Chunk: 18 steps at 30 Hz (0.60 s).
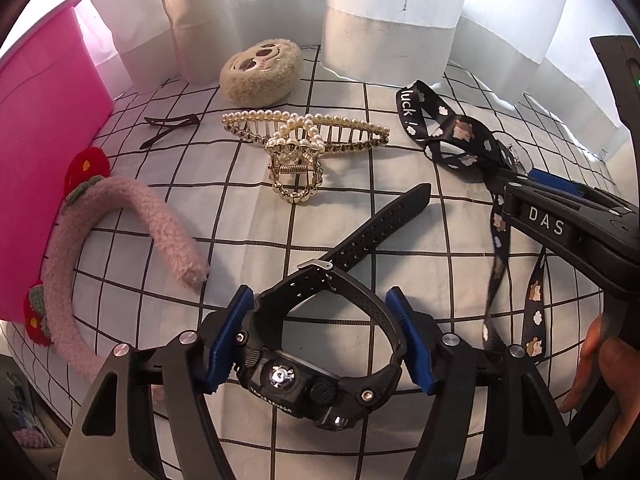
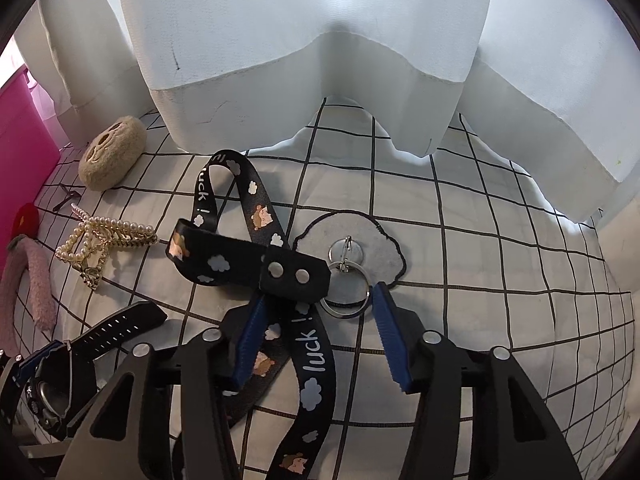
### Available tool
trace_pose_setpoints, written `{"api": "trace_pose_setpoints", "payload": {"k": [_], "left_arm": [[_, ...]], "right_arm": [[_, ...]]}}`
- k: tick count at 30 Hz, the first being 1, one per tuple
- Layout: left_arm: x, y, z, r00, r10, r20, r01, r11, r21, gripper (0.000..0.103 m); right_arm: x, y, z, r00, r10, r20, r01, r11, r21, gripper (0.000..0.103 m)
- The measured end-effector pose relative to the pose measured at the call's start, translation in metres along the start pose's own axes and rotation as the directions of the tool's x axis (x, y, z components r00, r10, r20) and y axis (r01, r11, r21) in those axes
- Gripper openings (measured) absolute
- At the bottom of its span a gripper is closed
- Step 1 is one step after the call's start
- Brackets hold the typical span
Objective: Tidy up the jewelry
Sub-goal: 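Close left gripper on the watch band while right gripper grasps the lanyard ring, then lift the watch and lanyard and carry both over the pink bin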
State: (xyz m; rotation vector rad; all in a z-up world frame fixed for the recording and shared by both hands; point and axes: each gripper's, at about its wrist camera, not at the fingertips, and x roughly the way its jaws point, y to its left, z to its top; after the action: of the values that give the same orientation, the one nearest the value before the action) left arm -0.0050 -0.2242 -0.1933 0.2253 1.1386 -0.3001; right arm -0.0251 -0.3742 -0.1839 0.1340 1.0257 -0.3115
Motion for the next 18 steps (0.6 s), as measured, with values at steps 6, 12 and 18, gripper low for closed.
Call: {"api": "trace_pose_setpoints", "payload": {"k": [6, 12, 18], "left_arm": [[-0.004, 0.001, -0.003, 1.0, -0.012, -0.003, 0.012, 1.0, -0.018, 0.065], [-0.008, 0.007, -0.001, 0.999, -0.03, 0.01, 0.031, 0.999, -0.04, 0.065], [-0.029, 0.014, 0.002, 0.998, -0.039, 0.056, 0.042, 0.998, -0.048, 0.065]], "right_arm": [[-0.005, 0.009, -0.011, 1.0, 0.017, 0.003, -0.017, 1.0, -0.002, 0.001], [-0.022, 0.008, -0.029, 0.999, 0.033, 0.038, -0.033, 0.999, 0.015, 0.001], [-0.055, 0.022, -0.033, 0.995, 0.029, 0.099, -0.03, 1.0, 0.003, 0.001]]}}
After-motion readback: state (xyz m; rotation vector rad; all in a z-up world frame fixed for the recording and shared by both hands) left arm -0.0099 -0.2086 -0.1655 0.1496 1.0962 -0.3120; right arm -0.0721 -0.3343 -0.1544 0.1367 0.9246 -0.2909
